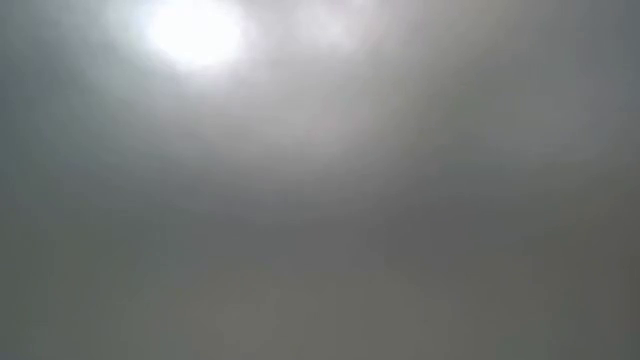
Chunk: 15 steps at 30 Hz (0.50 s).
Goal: Sort silverware by color (type)
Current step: Put the blue fork into the yellow bin
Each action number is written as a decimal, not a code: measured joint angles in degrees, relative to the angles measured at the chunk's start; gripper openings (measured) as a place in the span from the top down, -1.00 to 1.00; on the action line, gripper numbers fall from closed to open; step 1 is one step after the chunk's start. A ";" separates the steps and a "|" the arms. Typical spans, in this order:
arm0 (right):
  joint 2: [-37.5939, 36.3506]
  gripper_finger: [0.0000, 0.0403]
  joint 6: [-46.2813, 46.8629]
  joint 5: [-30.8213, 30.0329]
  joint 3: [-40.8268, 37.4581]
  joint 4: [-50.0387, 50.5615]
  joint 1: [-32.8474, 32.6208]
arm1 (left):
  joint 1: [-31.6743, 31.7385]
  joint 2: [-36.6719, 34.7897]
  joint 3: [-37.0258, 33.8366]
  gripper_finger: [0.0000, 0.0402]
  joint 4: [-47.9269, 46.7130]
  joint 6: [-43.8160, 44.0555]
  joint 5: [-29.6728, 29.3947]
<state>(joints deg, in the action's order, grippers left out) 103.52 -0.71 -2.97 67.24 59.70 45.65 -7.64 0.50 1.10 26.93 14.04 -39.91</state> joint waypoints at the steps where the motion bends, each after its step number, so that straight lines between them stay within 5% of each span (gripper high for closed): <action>1: 0.09 0.53 -0.15 -0.01 0.00 -0.05 0.02 | 0.00 0.01 0.00 0.69 -0.01 0.00 -0.01; 15: 0.34 0.85 -1.87 3.36 0.02 -0.22 0.17 | 0.01 0.01 0.00 0.69 -0.01 0.00 0.00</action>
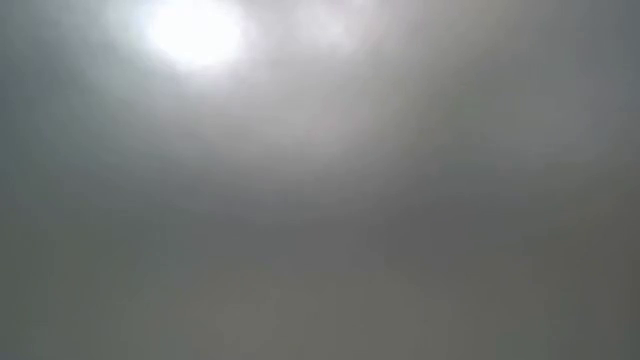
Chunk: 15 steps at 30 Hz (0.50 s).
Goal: Sort silverware by color (type)
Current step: Put the blue fork into the yellow bin
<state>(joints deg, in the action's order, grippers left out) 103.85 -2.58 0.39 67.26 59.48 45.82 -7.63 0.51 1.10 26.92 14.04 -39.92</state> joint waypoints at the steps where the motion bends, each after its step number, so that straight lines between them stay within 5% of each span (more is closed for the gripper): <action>1: 0.00 0.88 -0.01 0.09 0.00 0.01 0.00 | -0.01 0.00 0.00 0.69 0.01 0.00 -0.01; 15: -0.31 0.83 1.50 1.50 -0.04 1.46 -0.02 | 0.02 -0.02 0.00 0.69 0.02 0.00 -0.01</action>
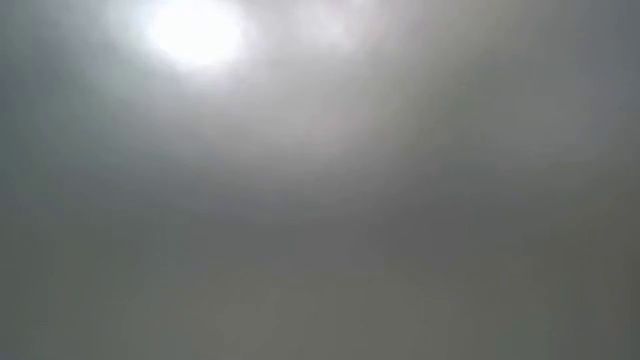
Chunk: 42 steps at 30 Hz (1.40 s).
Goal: Sort silverware by color (type)
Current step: Put the blue fork into the yellow bin
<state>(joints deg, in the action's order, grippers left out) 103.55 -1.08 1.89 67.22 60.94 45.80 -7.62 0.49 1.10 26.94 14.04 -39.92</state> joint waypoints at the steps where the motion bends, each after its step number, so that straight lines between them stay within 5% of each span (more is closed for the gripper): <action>1: 0.00 0.80 0.02 0.02 0.00 0.03 0.00 | -0.02 0.00 0.00 0.69 -0.02 0.00 0.02; 9: -0.04 0.49 0.02 0.28 -0.02 0.17 -0.07 | -0.02 0.01 0.00 0.69 -0.01 0.00 0.00; 16: -0.09 0.42 -1.06 0.07 -0.02 -0.51 -0.06 | -0.01 0.01 0.00 0.69 -0.01 0.00 0.00; 42: -0.31 0.79 -0.33 0.82 -0.15 -3.38 0.00 | 0.00 0.02 0.00 0.69 -0.02 0.00 0.01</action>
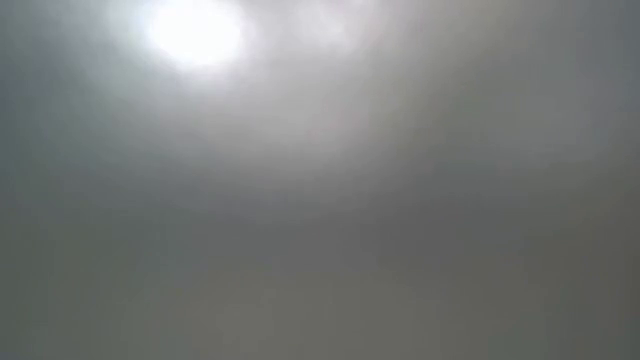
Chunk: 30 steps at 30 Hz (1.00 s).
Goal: Sort silverware by color (type)
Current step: Put the blue fork into the yellow bin
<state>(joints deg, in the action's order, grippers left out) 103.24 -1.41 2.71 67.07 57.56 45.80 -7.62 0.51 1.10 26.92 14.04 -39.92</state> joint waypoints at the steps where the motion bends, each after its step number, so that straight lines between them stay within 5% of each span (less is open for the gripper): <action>1: 0.00 0.83 0.06 0.09 0.00 0.04 0.00 | -0.02 -0.01 0.00 0.69 0.01 0.00 0.00; 18: -3.44 0.93 -0.09 0.96 5.77 5.48 -0.08 | 0.00 -0.02 0.00 0.69 0.02 0.00 0.01; 30: -13.66 0.93 -0.13 5.30 6.71 -6.67 -6.58 | 0.00 -0.01 0.00 0.69 0.00 0.00 -0.01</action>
<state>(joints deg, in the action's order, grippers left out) 89.58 -1.54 8.01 73.78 50.89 39.22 -7.62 0.50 1.10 26.92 14.04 -39.92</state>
